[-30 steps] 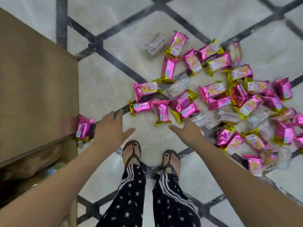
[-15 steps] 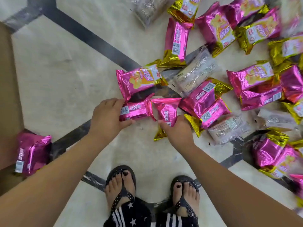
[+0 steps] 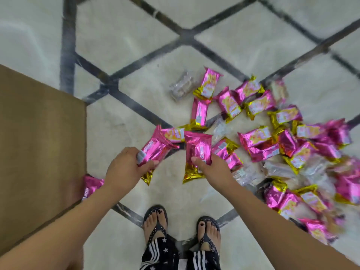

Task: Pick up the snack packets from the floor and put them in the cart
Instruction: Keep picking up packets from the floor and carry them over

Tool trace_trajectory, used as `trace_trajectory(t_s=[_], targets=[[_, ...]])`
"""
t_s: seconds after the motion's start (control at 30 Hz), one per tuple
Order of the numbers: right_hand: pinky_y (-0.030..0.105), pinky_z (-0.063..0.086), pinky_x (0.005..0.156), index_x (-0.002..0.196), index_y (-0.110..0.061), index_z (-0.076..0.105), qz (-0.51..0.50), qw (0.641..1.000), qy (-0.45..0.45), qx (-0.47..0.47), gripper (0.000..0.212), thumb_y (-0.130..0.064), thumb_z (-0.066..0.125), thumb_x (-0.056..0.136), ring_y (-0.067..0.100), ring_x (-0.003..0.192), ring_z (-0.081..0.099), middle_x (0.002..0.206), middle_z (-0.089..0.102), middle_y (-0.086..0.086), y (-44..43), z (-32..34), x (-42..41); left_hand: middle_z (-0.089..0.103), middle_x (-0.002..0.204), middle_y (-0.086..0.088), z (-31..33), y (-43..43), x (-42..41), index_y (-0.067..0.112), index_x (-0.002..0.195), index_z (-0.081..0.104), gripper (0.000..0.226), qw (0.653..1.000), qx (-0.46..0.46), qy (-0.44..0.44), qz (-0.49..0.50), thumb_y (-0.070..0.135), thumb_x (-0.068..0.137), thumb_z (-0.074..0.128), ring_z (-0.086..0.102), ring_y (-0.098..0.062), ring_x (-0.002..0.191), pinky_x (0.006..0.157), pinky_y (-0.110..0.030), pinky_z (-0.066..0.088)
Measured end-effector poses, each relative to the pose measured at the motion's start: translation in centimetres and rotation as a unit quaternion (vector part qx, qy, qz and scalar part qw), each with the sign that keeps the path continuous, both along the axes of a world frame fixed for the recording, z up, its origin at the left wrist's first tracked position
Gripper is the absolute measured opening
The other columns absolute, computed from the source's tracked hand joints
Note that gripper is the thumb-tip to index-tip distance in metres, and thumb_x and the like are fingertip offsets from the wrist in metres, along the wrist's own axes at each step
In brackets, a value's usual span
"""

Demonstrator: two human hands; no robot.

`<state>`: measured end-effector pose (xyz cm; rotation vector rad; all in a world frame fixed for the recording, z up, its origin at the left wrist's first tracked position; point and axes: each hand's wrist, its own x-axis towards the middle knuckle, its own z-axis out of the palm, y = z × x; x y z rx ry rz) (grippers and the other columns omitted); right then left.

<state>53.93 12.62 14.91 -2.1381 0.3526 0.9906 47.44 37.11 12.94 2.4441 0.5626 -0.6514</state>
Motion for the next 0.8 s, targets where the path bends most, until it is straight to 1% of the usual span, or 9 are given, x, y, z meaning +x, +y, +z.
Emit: trace_trajectory(t_s=[0.13, 0.3, 0.4, 0.43, 0.5, 0.57, 0.63, 0.73, 0.8], targets=[[0.011, 0.034, 0.049, 0.066, -0.029, 0.046, -0.003, 0.999, -0.003, 0.051, 0.033, -0.035, 0.065, 0.092, 0.003, 0.057, 0.045, 0.059, 0.046, -0.011, 2.1, 11.6, 2.1, 0.054, 0.077, 0.000, 11.0, 1.4, 1.3, 0.020, 0.082, 0.054, 0.049, 0.999, -0.021, -0.019, 0.026, 0.068, 0.076, 0.065, 0.056, -0.018, 0.065, 0.052, -0.032, 0.037], [0.013, 0.033, 0.048, 0.065, -0.027, 0.047, -0.024, 0.995, -0.009, 0.094, 0.033, -0.034, 0.064, 0.093, 0.004, 0.055, 0.047, 0.048, 0.048, -0.014, 3.7, 26.2, 2.3, 0.060, 0.077, 0.001, 25.7, 1.9, 0.9, 0.025, 0.080, 0.054, 0.044, 0.992, -0.062, -0.041, 0.098, 0.068, 0.077, 0.063, 0.059, -0.013, 0.063, 0.052, -0.031, 0.044], [0.011, 0.034, 0.047, 0.061, -0.023, 0.043, -0.023, 0.993, -0.032, 0.110, 0.039, -0.029, 0.064, 0.093, -0.001, 0.046, 0.044, 0.040, 0.046, -0.017, 4.0, 34.7, 1.7, 0.059, 0.075, 0.000, 33.9, 1.6, -0.3, 0.023, 0.078, 0.056, 0.042, 0.986, -0.076, -0.071, 0.132, 0.064, 0.077, 0.066, 0.058, -0.012, 0.061, 0.050, -0.028, 0.041], [0.011, 0.034, 0.047, 0.062, -0.022, 0.046, -0.019, 0.992, -0.036, 0.118, 0.037, -0.030, 0.065, 0.093, 0.000, 0.049, 0.045, 0.041, 0.048, -0.019, 3.9, 37.1, 1.3, 0.058, 0.075, 0.000, 36.5, 1.5, -0.9, 0.023, 0.077, 0.057, 0.042, 0.984, -0.076, -0.079, 0.139, 0.063, 0.077, 0.067, 0.057, -0.011, 0.061, 0.049, -0.027, 0.039], [0.014, 0.039, 0.056, 0.069, -0.021, 0.057, -0.025, 0.990, -0.042, 0.135, 0.027, -0.034, 0.066, 0.091, 0.008, 0.063, 0.055, 0.057, 0.058, -0.017, 3.8, 41.6, 0.0, 0.059, 0.071, 0.000, 41.2, 0.9, -2.7, 0.021, 0.075, 0.057, 0.043, 0.979, -0.074, -0.101, 0.161, 0.062, 0.077, 0.069, 0.057, -0.011, 0.060, 0.049, -0.029, 0.037], [0.023, 0.043, 0.063, 0.075, -0.017, 0.061, -0.036, 0.987, -0.048, 0.152, 0.026, -0.038, 0.065, 0.091, 0.011, 0.070, 0.059, 0.070, 0.061, -0.007, 3.5, 45.5, -1.2, 0.060, 0.069, -0.001, 45.2, 0.1, -4.7, 0.018, 0.074, 0.058, 0.043, 0.970, -0.088, -0.124, 0.190, 0.059, 0.078, 0.070, 0.058, -0.013, 0.061, 0.052, -0.031, 0.040], [0.028, 0.041, 0.063, 0.083, -0.005, 0.062, -0.040, 0.985, -0.044, 0.160, 0.039, -0.044, 0.065, 0.089, 0.012, 0.068, 0.057, 0.073, 0.059, 0.000, 3.2, 48.5, -2.4, 0.061, 0.066, -0.001, 48.7, -1.0, -6.8, 0.017, 0.071, 0.057, 0.042, 0.959, -0.099, -0.144, 0.221, 0.057, 0.078, 0.071, 0.058, -0.016, 0.060, 0.055, -0.033, 0.041], [0.029, 0.037, 0.064, 0.084, -0.005, 0.059, -0.030, 0.980, -0.047, 0.189, 0.046, -0.050, 0.065, 0.087, 0.009, 0.063, 0.051, 0.071, 0.052, 0.000, 2.1, 51.8, -4.4, 0.054, 0.059, -0.006, 53.0, -3.5, -9.9, 0.012, 0.066, 0.051, 0.049, 0.940, -0.092, -0.185, 0.271, 0.055, 0.078, 0.072, 0.053, -0.022, 0.055, 0.052, -0.033, 0.035], [0.026, 0.036, 0.064, 0.080, -0.004, 0.058, -0.011, 0.978, -0.041, 0.204, 0.049, -0.052, 0.066, 0.086, 0.009, 0.064, 0.049, 0.069, 0.052, -0.004, 0.9, 53.3, -5.7, 0.052, 0.056, -0.002, 55.2, -5.5, -12.1, 0.013, 0.065, 0.050, 0.048, 0.924, -0.086, -0.204, 0.311, 0.054, 0.078, 0.072, 0.049, -0.013, 0.050, 0.050, -0.027, 0.034]])
